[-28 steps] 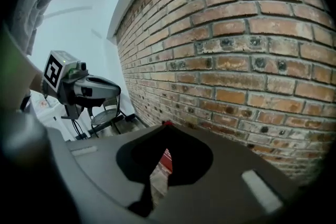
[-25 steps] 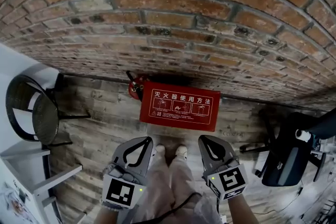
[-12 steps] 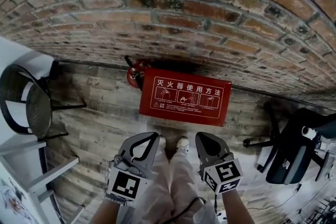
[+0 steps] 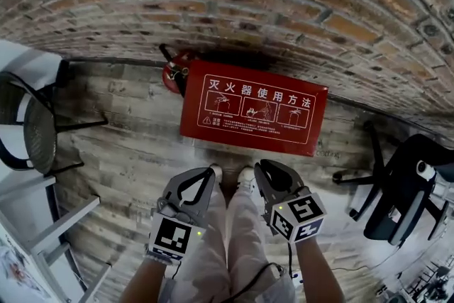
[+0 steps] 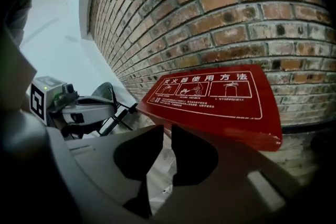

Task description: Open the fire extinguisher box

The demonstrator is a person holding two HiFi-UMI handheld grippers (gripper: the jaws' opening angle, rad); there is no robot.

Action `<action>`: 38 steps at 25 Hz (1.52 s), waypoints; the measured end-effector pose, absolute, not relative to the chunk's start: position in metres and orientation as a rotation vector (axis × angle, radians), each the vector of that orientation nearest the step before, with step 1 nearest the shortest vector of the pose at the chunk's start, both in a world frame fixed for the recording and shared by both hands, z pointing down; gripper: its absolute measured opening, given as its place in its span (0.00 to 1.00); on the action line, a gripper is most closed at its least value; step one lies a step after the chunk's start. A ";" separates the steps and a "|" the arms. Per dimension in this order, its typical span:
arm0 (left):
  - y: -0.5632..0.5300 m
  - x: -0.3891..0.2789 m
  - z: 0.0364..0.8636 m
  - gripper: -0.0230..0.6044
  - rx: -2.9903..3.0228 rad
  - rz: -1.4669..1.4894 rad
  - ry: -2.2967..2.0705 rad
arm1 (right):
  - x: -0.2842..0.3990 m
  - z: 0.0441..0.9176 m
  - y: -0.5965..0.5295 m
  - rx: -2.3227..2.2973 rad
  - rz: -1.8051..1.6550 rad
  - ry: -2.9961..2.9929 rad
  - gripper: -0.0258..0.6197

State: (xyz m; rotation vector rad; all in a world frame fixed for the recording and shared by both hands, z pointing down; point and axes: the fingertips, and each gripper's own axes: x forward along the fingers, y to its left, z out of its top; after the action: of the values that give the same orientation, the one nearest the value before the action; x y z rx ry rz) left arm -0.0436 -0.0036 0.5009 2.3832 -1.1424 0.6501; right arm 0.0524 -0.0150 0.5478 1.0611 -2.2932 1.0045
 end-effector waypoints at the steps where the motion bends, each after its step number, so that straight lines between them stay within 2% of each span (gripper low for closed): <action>1: -0.002 -0.043 0.508 0.04 2.371 0.649 -1.143 | 0.051 0.554 -0.014 1.054 1.031 -2.292 0.14; 8: -0.003 -0.033 0.561 0.04 2.363 0.688 -1.159 | 0.049 0.591 -0.015 1.063 1.157 -2.295 0.25; 16: -0.027 -0.027 0.610 0.04 2.366 0.720 -1.175 | 0.053 0.616 -0.027 1.111 1.256 -2.320 0.30; 26: -0.047 -0.020 0.629 0.04 2.359 0.736 -1.199 | 0.057 0.613 -0.033 1.152 1.269 -2.366 0.29; 28: -0.048 -0.018 0.627 0.04 2.358 0.729 -1.201 | 0.056 0.611 -0.033 1.155 1.285 -2.363 0.31; 34: -0.046 -0.013 0.626 0.04 2.363 0.728 -1.185 | 0.060 0.603 -0.033 1.194 1.280 -2.368 0.23; 38: -0.046 -0.012 0.626 0.04 2.358 0.729 -1.181 | 0.059 0.593 -0.031 1.176 1.257 -2.378 0.24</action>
State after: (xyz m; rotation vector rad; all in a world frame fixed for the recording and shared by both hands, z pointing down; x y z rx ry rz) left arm -0.0120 -0.0460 0.6255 2.3585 -1.1805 0.7294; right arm 0.0593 -0.0309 0.5930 1.1763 -2.3778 1.2574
